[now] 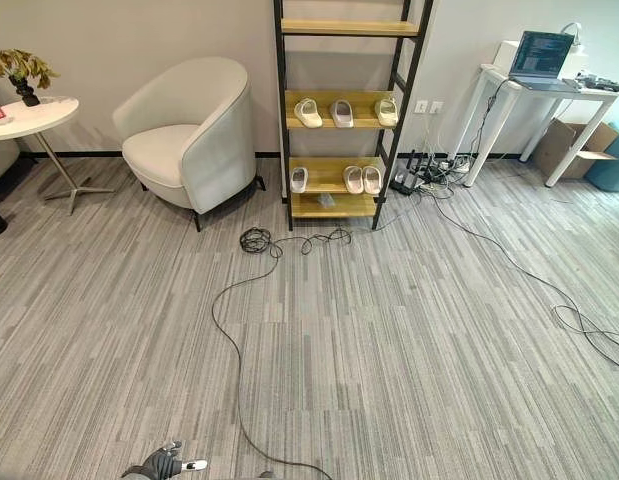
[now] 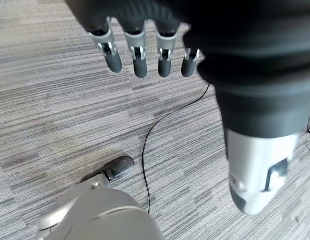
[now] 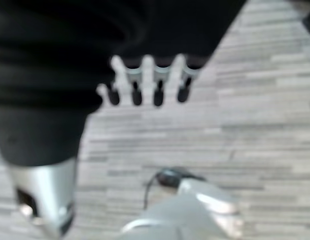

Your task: Arrange the slippers neatly on the shoe rack.

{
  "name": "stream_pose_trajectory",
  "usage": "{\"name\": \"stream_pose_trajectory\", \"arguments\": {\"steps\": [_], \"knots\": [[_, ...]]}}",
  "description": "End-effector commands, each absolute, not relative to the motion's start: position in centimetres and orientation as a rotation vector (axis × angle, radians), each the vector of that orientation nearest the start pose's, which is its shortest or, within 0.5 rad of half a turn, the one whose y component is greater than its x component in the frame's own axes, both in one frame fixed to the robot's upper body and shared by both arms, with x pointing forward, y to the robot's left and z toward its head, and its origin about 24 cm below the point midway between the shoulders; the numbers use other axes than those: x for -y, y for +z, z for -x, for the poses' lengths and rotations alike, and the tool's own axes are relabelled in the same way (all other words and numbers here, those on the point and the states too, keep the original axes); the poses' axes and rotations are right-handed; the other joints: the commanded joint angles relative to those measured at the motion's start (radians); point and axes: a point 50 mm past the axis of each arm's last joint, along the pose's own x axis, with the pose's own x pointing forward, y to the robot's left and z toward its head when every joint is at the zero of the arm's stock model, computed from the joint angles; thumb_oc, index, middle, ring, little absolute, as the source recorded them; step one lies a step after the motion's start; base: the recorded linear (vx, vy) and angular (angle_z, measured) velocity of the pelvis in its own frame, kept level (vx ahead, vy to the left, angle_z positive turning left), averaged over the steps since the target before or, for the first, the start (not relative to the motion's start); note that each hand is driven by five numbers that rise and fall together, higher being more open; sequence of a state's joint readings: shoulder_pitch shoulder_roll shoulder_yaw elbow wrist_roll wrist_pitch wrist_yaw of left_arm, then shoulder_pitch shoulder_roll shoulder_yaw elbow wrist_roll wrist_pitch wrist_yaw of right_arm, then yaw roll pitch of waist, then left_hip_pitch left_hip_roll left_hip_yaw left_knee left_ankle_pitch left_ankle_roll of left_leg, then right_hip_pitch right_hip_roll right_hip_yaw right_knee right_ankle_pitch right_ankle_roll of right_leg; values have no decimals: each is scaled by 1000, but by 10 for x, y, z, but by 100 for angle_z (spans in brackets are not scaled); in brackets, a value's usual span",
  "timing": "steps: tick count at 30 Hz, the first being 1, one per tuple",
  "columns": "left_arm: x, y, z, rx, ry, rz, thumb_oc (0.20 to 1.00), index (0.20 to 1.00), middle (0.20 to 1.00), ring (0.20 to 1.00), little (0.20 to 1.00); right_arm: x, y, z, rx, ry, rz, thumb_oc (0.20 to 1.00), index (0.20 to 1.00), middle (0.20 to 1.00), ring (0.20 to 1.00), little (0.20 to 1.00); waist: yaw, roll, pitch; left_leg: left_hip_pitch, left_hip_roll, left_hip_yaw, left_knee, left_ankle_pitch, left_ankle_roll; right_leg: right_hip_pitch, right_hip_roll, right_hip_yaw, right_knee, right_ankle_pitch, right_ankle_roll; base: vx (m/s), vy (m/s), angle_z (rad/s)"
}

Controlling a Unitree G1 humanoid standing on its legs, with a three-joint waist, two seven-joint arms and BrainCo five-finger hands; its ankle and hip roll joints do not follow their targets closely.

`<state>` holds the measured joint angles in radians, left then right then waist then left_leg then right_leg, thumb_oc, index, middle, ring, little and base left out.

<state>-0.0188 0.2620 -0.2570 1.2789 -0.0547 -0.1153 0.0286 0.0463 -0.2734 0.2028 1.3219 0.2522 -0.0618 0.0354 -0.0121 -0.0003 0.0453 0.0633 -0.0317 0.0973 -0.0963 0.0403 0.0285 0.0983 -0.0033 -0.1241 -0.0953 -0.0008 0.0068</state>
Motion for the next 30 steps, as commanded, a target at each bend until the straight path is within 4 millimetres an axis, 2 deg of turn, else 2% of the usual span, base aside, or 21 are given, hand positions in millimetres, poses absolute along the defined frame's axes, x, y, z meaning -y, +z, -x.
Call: {"name": "stream_pose_trajectory", "arguments": {"steps": [1, 24, 30], "knots": [[-220, -158, -115, -1114, -70, -378, 1000, 1000, 1000, 1000, 1000, 250, -163, -62, -1271, -197, 105, 1000, 1000, 1000, 1000, 1000, -17, 12, 19, 46, 47, -46, 9, -85, -63, 15, -79, -6, 8, -41, 119, 0, 0, 0], [-217, -159, -113, -1113, -110, -424, 1000, 1000, 1000, 1000, 1000, 244, -165, -59, -1287, -152, 127, 1000, 1000, 1000, 1000, 1000, -18, 15, 25, 53, 57, -42, 9, -84, -71, 19, -67, -6, 8, -51, 111, 1, -17, 0], [-217, -159, -114, -1108, -116, -440, 1000, 1000, 1000, 1000, 1000, 245, -164, -64, -1269, -150, 140, 1000, 1000, 1000, 1000, 1000, -16, 13, 31, 54, 64, -47, 9, -82, -76, 21, -57, -13, 8, -56, 105, 6, -42, 0]]}}
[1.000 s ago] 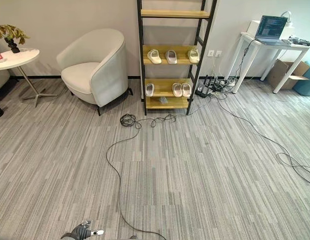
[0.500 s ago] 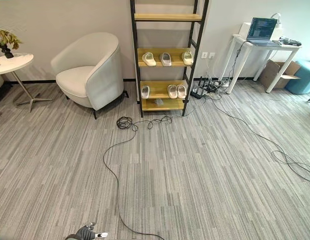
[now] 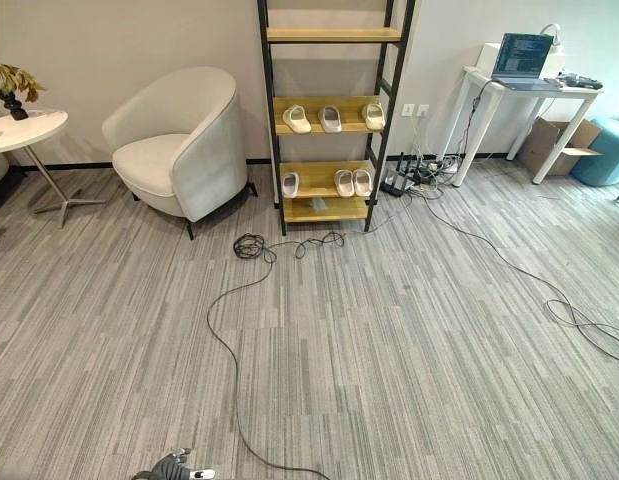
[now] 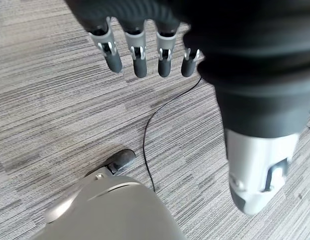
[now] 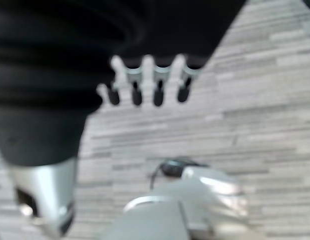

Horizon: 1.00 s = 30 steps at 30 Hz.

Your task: Arrange the slippers neatly on the shoe rack.

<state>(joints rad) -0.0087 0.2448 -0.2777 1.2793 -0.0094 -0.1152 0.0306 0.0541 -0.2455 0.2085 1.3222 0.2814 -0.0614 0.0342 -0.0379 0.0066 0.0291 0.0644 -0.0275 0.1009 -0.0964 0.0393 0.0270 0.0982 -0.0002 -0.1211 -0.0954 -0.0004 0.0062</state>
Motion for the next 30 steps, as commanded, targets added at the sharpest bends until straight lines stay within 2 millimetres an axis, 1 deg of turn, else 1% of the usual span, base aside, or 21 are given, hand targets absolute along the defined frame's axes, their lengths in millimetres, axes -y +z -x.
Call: {"name": "stream_pose_trajectory", "arguments": {"steps": [1, 8, 11, 13, 14, 15, 16, 17, 18, 19, 20, 21, 22, 23, 24, 25, 27, 28, 29, 30], "knots": [[-217, -159, -114, -1108, -116, -443, 1000, 1000, 1000, 1000, 1000, 246, -164, -65, -1266, -151, 142, 1000, 1000, 1000, 1000, 1000, 10, 6, 48, 54, 61, -51, 9, -80, -75, 21, -59, -16, 8, -57, 105, 14, -49, 0], [-216, -157, -119, -1088, -127, -469, 1000, 1000, 1000, 1000, 1000, 247, -162, -73, -1235, -164, 140, 1000, 1000, 1000, 1000, 1000, 8, 3, 55, 53, 72, -58, 9, -75, -81, 21, -48, -18, 8, -64, 97, 10, -70, 1], [-216, -156, -123, -1076, -145, -503, 1000, 1000, 1000, 1000, 1000, 249, -159, -83, -1205, -143, 168, 1000, 1000, 1000, 1000, 1000, 6, 4, 69, 54, 94, -59, 23, -70, -95, 21, -33, -8, 8, -71, 81, 1, -140, 0], [-217, -156, -124, -1075, -147, -507, 1000, 1000, 1000, 1000, 1000, 249, -159, -84, -1202, -139, 173, 1000, 1000, 1000, 1000, 1000, 6, 3, 73, 49, 102, -57, 40, -73, -101, 22, -29, -5, 8, -71, 75, -1, -108, -1], [-217, -155, -125, -1072, -147, -511, 1000, 1000, 1000, 1000, 1000, 249, -159, -85, -1202, -136, 178, 1000, 1000, 1000, 1000, 1000, 6, 1, 78, 39, 114, -55, 70, -81, -109, 21, -23, 0, 14, -76, 68, 2, -187, -1], [-218, -154, -127, -1064, -149, -511, 1000, 1000, 1000, 1000, 1000, 250, -159, -83, -1212, -136, 179, 1000, 1000, 1000, 1000, 1000, 5, -2, 91, 17, 133, -49, 147, -92, -125, 21, -14, 9, 32, -87, 56, 1, -187, -2], [-218, -154, -127, -1063, -148, -511, 1000, 1000, 1000, 1000, 1000, 250, -159, -83, -1212, -136, 179, 1000, 1000, 1000, 1000, 1000, 5, -2, 90, 15, 134, -50, 150, -94, -125, 20, -14, 9, 33, -88, 55, 1, -183, -5], [-217, -154, -128, -1057, -152, -514, 1000, 1000, 1000, 1000, 1000, 251, -159, -82, -1219, -137, 181, 1000, 1000, 1000, 1000, 1000, 4, -3, 98, -4, 143, -45, 207, -90, -136, 22, -9, 15, 40, -93, 48, -9, -215, -8], [-214, -152, -134, -1031, -166, -516, 1000, 1000, 1000, 1000, 1000, 253, -160, -77, -1240, -137, 186, 1000, 1000, 1000, 1000, 1000, 9, -6, 127, -91, 177, -43, 374, 0, -163, 37, -4, 22, 54, -102, 29, -17, -273, -9], [-212, -151, -138, -1014, -171, -518, 1000, 1000, 1000, 1000, 1000, 255, -160, -75, -1248, -141, 192, 1000, 1000, 1000, 1000, 1000, 8, -6, 139, -139, 195, -43, 450, 48, -168, 40, -3, 19, 58, -102, 20, -21, -209, -10], [-212, -151, -138, -1014, -171, -518, 1000, 1000, 1000, 1000, 1000, 255, -160, -75, -1247, -142, 192, 1000, 1000, 1000, 1000, 1000, 6, -5, 138, -144, 197, -46, 455, 47, -168, 38, -1, 17, 58, -102, 20, -7, -119, -21], [-209, -150, -142, -1001, -172, -513, 1000, 1000, 1000, 1000, 1000, 257, -160, -74, -1255, -150, 193, 1000, 1000, 1000, 1000, 1000, 5, -8, 145, -177, 210, -36, 516, 81, -165, 42, 0, 15, 56, -104, 10, 26, -129, -31], [-208, -150, -143, -996, -180, -518, 1000, 1000, 1000, 1000, 1000, 259, -159, -72, -1263, -160, 195, 1000, 1000, 1000, 1000, 1000, 2, -13, 151, -202, 221, -13, 562, 99, -158, 49, 0, 16, 58, -109, 2, 94, -180, -33], [-202, -151, -142, -991, -201, -518, 1000, 1000, 1000, 1000, 1000, 263, -159, -69, -1275, -175, 198, 1000, 1000, 1000, 1000, 1000, 7, -16, 155, -239, 209, 5, 574, 74, -140, 56, -2, 26, 66, -118, 0, 91, -116, -20], [-202, -151, -142, -991, -201, -518, 1000, 1000, 1000, 1000, 1000, 263, -159, -69, -1275, -175, 198, 1000, 1000, 1000, 1000, 1000, 7, -15, 155, -240, 209, 5, 577, 71, -139, 57, -2, 26, 66, -119, 1, 129, -72, -19], [-199, -151, -143, -987, -209, -516, 1000, 1000, 1000, 1000, 1000, 263, -159, -67, -1279, -180, 194, 1000, 1000, 1000, 1000, 1000, 14, -18, 155, -264, 183, 8, 551, 47, -128, 64, -4, 31, 65, -125, 5, 127, -24, -12], [-197, -153, -137, -1004, -210, -502, 1000, 1000, 1000, 1000, 1000, 262, -160, -65, -1286, -178, 190, 1000, 1000, 1000, 1000, 1000, 33, -24, 153, -285, 130, 17, 443, 1, -104, 88, -1, 41, 57, -137, 17, 226, -34, -10], [-197, -154, -135, -1009, -212, -503, 1000, 1000, 1000, 1000, 1000, 260, -160, -64, -1286, -170, 188, 1000, 1000, 1000, 1000, 1000, 45, -23, 150, -294, 110, 18, 369, 15, -100, 102, 8, 48, 52, -144, 21, 349, -53, -18], [-197, -154, -135, -1011, -217, -510, 1000, 1000, 1000, 1000, 1000, 256, -161, -67, -1279, -151, 193, 1000, 1000, 1000, 1000, 1000, 70, -10, 145, -327, 77, 28, 226, 85, -100, 133, 41, 70, 42, -160, 21, 328, -55, -22], [-198, -154, -135, -1011, -216, -511, 1000, 1000, 1000, 1000, 1000, 255, -161, -68, -1275, -147, 194, 1000, 1000, 1000, 1000, 1000, 78, -11, 143, -337, 64, 39, 184, 96, -100, 145, 47, 82, 39, -167, 21, 263, -54, -22]]}}
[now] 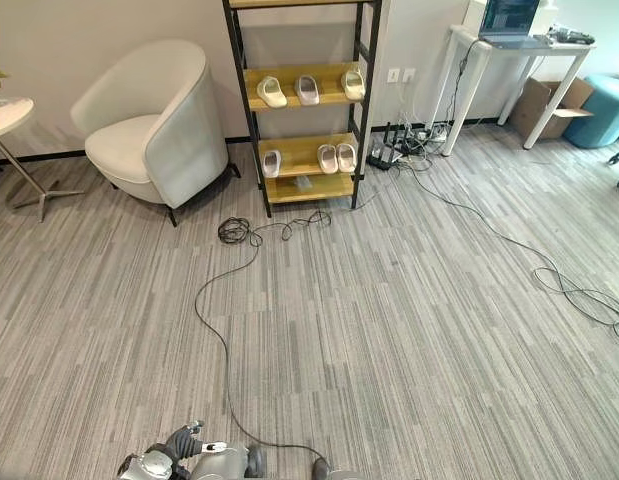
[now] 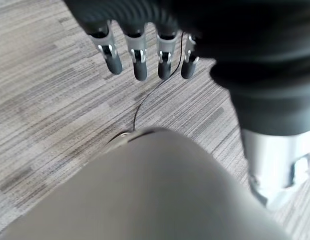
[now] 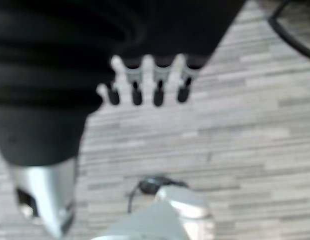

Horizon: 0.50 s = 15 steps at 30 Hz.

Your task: Arrange the slippers neatly on the shoe rack.

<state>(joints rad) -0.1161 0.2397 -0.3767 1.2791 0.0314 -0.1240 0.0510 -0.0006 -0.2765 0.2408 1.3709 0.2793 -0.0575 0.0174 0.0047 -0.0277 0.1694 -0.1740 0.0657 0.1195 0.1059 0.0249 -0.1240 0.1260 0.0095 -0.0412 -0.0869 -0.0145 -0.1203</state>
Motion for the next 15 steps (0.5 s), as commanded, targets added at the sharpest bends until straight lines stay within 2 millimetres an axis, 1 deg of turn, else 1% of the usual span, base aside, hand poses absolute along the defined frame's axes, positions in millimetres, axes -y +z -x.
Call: {"name": "stream_pose_trajectory", "arguments": {"steps": [1, 2, 3, 4, 5, 6, 7, 8, 9, 11, 12, 13, 14, 15], "knots": [[-198, -154, -135, -1011, -216, -512, 1000, 1000, 1000, 1000, 1000, 255, -161, -68, -1276, -147, 194, 1000, 1000, 1000, 1000, 1000, 36, 20, 5, -92, -32, 24, -23, 111, 52, 120, 33, 3, 30, -155, 148, 272, -50, -26], [-199, -154, -136, -1008, -218, -519, 1000, 1000, 1000, 1000, 1000, 253, -161, -70, -1270, -141, 194, 1000, 1000, 1000, 1000, 1000, 48, 23, -3, -129, -51, 78, -96, 129, 59, 146, 56, 32, 25, -171, 142, 203, -29, -30], [-199, -154, -136, -1008, -218, -520, 1000, 1000, 1000, 1000, 1000, 253, -161, -70, -1271, -141, 193, 1000, 1000, 1000, 1000, 1000, 50, 21, -3, -126, -52, 80, -99, 129, 59, 147, 54, 34, 25, -173, 143, 312, -19, -37], [-200, -154, -135, -1010, -213, -516, 1000, 1000, 1000, 1000, 1000, 252, -162, -69, -1273, -139, 191, 1000, 1000, 1000, 1000, 1000, 58, 24, -8, -133, -56, 116, -117, 133, 65, 162, 63, 49, 24, -180, 140, 324, 46, -43], [-203, -156, -128, -1033, -205, -511, 1000, 1000, 1000, 1000, 1000, 249, -163, -67, -1285, -128, 190, 1000, 1000, 1000, 1000, 1000, 63, 33, -27, -118, -56, 148, -138, 147, 84, 171, 80, 71, 31, -188, 135, 320, 46, -60], [-203, -156, -128, -1034, -205, -511, 1000, 1000, 1000, 1000, 1000, 248, -163, -66, -1286, -128, 190, 1000, 1000, 1000, 1000, 1000, 65, 32, -27, -114, -56, 150, -142, 148, 84, 171, 79, 73, 31, -188, 135, 341, 60, -69], [-206, -157, -123, -1052, -194, -510, 1000, 1000, 1000, 1000, 1000, 244, -165, -65, -1294, -116, 190, 1000, 1000, 1000, 1000, 1000, 69, 30, -40, -107, -60, 139, -143, 163, 99, 181, 84, 84, 31, -191, 136, 252, 45, -81], [-208, -157, -120, -1062, -190, -515, 1000, 1000, 1000, 1000, 1000, 241, -166, -63, -1297, -103, 189, 1000, 1000, 1000, 1000, 1000, 72, 20, -52, -111, -68, 120, -130, 172, 105, 179, 80, 91, 38, -193, 141, 486, 100, -78], [-214, -158, -115, -1085, -177, -522, 1000, 1000, 1000, 1000, 1000, 236, -167, -62, -1302, -79, 192, 1000, 1000, 1000, 1000, 1000, 79, -6, -70, -114, -74, 104, -106, 164, 115, 178, 69, 107, 55, -197, 156, 444, 107, -68], [-218, -159, -111, -1098, -175, -531, 1000, 1000, 1000, 1000, 1000, 234, -167, -64, -1294, -61, 199, 1000, 1000, 1000, 1000, 1000, 83, -25, -84, -113, -80, 112, -78, 137, 128, 175, 47, 118, 79, -192, 171, 384, 119, -44], [-217, -159, -111, -1098, -178, -532, 1000, 1000, 1000, 1000, 1000, 230, -167, -67, -1286, -43, 204, 1000, 1000, 1000, 1000, 1000, 88, -36, -93, -115, -85, 116, -63, 117, 136, 172, 35, 124, 98, -181, 184, 239, 85, -30], [-217, -159, -111, -1098, -178, -532, 1000, 1000, 1000, 1000, 1000, 230, -168, -67, -1286, -42, 204, 1000, 1000, 1000, 1000, 1000, 89, -37, -94, -116, -85, 118, -61, 115, 137, 171, 34, 125, 98, -182, 185, 334, 132, -33], [-219, -157, -115, -1087, -170, -531, 1000, 1000, 1000, 1000, 1000, 227, -167, -71, -1271, -24, 208, 1000, 1000, 1000, 1000, 1000, 89, -57, -99, -102, -106, 118, -42, 74, 154, 157, 5, 120, 160, -133, 221, 198, 81, -32], [-219, -157, -115, -1087, -170, -531, 1000, 1000, 1000, 1000, 1000, 227, -167, -72, -1271, -24, 208, 1000, 1000, 1000, 1000, 1000, 92, -54, -101, -105, -101, 119, -41, 76, 152, 153, 8, 124, 160, -130, 220, 308, 136, -28]]}}
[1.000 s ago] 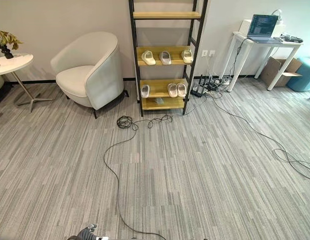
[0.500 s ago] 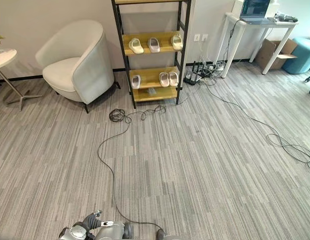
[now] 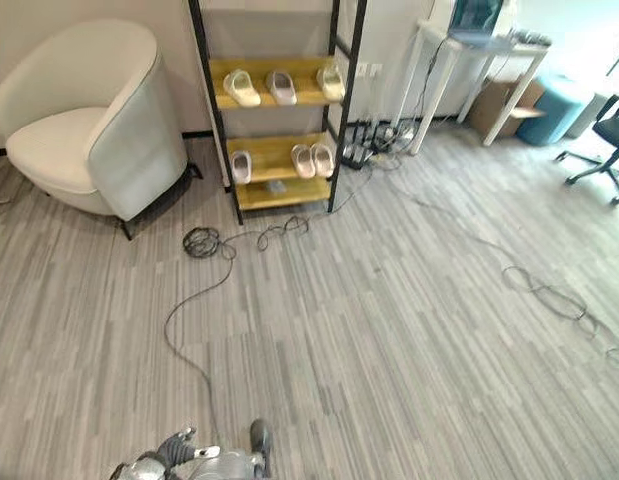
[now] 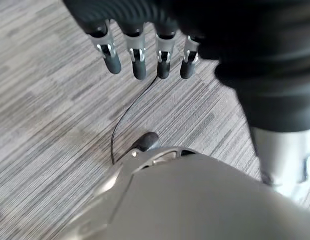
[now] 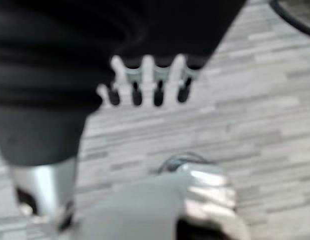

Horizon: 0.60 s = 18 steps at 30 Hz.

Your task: Arrange the slippers neatly on the shoe rack.

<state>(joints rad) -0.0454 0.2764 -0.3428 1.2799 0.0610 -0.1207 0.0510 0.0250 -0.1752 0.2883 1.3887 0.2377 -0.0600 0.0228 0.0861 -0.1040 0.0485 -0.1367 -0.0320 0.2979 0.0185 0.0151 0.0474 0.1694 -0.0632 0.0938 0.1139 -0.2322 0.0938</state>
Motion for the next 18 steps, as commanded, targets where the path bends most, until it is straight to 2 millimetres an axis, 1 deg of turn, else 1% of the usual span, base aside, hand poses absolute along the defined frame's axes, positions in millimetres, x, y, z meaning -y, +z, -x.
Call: {"name": "stream_pose_trajectory", "arguments": {"steps": [1, 2, 3, 4, 6, 7, 8, 9, 10, 11, 12, 13, 14, 15, 16, 17, 18], "knots": [[-219, -156, -118, -1076, -171, -530, 1000, 1000, 1000, 1000, 1000, 226, -167, -76, -1259, -17, 207, 1000, 1000, 1000, 1000, 1000, 13, 14, 18, -137, -16, -58, 58, 60, -7, 83, 73, -8, 30, 151, 46, 175, 90, -8], [-219, -155, -122, -1063, -174, -535, 1000, 1000, 1000, 1000, 1000, 227, -166, -80, -1244, -14, 206, 1000, 1000, 1000, 1000, 1000, 10, 14, 23, -128, -18, -61, 62, 43, -1, 53, 70, -14, 93, 191, 82, 247, 141, 10], [-217, -152, -130, -1036, -181, -545, 1000, 1000, 1000, 1000, 1000, 227, -164, -88, -1222, -8, 215, 1000, 1000, 1000, 1000, 1000, -4, 20, 38, -109, -20, -71, 65, 25, 5, -6, 72, -25, 194, 270, 142, 216, 111, 15], [-216, -150, -137, -1014, -185, -553, 1000, 1000, 1000, 1000, 1000, 227, -162, -94, -1201, -7, 217, 1000, 1000, 1000, 1000, 1000, -16, 26, 51, -88, -22, -83, 68, 7, 11, -27, 65, -45, 270, 323, 168, 243, 119, 14], [-214, -148, -144, -988, -184, -558, 1000, 1000, 1000, 1000, 1000, 228, -160, -102, -1172, -7, 225, 1000, 1000, 1000, 1000, 1000, -38, 65, 68, -35, -7, -108, 61, -18, 23, -96, 60, -108, 415, 376, 168, 301, 132, 20], [-213, -147, -147, -977, -181, -554, 1000, 1000, 1000, 1000, 1000, 228, -159, -106, -1159, -6, 229, 1000, 1000, 1000, 1000, 1000, -50, 90, 81, 10, -1, -128, 47, -30, 30, -151, 54, -140, 498, 378, 168, 360, 178, 38], [-212, -146, -149, -970, -176, -550, 1000, 1000, 1000, 1000, 1000, 228, -158, -106, -1155, -7, 234, 1000, 1000, 1000, 1000, 1000, -61, 108, 90, 49, -5, -147, 33, -38, 36, -186, 36, -165, 532, 366, 168, 432, 179, 34], [-211, -146, -151, -964, -179, -551, 1000, 1000, 1000, 1000, 1000, 229, -158, -106, -1156, -10, 241, 1000, 1000, 1000, 1000, 1000, -74, 121, 102, 93, -12, -165, 23, -52, 37, -223, 8, -194, 530, 327, 149, 578, 138, 42], [-205, -146, -153, -956, -202, -559, 1000, 1000, 1000, 1000, 1000, 230, -158, -105, -1156, -11, 249, 1000, 1000, 1000, 1000, 1000, -92, 147, 112, 143, -4, -195, 19, -75, 27, -285, -22, -239, 449, 246, 93, 452, 59, 38], [-205, -146, -153, -956, -202, -558, 1000, 1000, 1000, 1000, 1000, 230, -158, -105, -1157, -11, 250, 1000, 1000, 1000, 1000, 1000, -98, 143, 116, 147, -9, -201, 20, -78, 27, -281, -28, -244, 457, 236, 93, 428, -11, 59], [-202, -146, -153, -956, -223, -570, 1000, 1000, 1000, 1000, 1000, 231, -159, -103, -1162, -12, 253, 1000, 1000, 1000, 1000, 1000, -112, 151, 121, 172, -5, -222, 24, -93, 21, -309, -42, -256, 406, 184, 67, 274, -73, 55], [-200, -147, -153, -955, -240, -582, 1000, 1000, 1000, 1000, 1000, 232, -159, -102, -1167, -15, 252, 1000, 1000, 1000, 1000, 1000, -122, 150, 121, 184, -7, -235, 26, -105, 13, -330, -52, -245, 334, 173, 57, 273, -70, 56], [-200, -147, -153, -955, -240, -582, 1000, 1000, 1000, 1000, 1000, 232, -159, -101, -1168, -15, 252, 1000, 1000, 1000, 1000, 1000, -125, 151, 125, 189, -7, -239, 27, -108, 12, -323, -53, -249, 335, 169, 57, 495, -234, 58], [-198, -149, -150, -967, -272, -604, 1000, 1000, 1000, 1000, 1000, 236, -160, -95, -1195, -14, 255, 1000, 1000, 1000, 1000, 1000, -153, 134, 127, 241, -14, -279, 27, -154, -14, -369, -85, -170, 106, 220, 63, 389, -192, 62], [-198, -149, -150, -967, -273, -604, 1000, 1000, 1000, 1000, 1000, 236, -160, -95, -1195, -15, 255, 1000, 1000, 1000, 1000, 1000, -155, 137, 132, 248, -10, -280, 27, -158, -15, -358, -82, -174, 101, 220, 63, 519, -267, 68], [-198, -149, -149, -969, -279, -608, 1000, 1000, 1000, 1000, 1000, 237, -160, -92, -1211, -11, 260, 1000, 1000, 1000, 1000, 1000, -165, 136, 132, 266, -7, -298, 26, -175, -25, -374, -97, -144, 22, 245, 71, 278, -156, 53], [-198, -150, -148, -971, -282, -613, 1000, 1000, 1000, 1000, 1000, 237, -161, -89, -1223, -4, 266, 1000, 1000, 1000, 1000, 1000, -172, 134, 131, 284, -3, -310, 21, -187, -34, -401, -121, -126, -26, 273, 81, 406, -238, 61]]}}
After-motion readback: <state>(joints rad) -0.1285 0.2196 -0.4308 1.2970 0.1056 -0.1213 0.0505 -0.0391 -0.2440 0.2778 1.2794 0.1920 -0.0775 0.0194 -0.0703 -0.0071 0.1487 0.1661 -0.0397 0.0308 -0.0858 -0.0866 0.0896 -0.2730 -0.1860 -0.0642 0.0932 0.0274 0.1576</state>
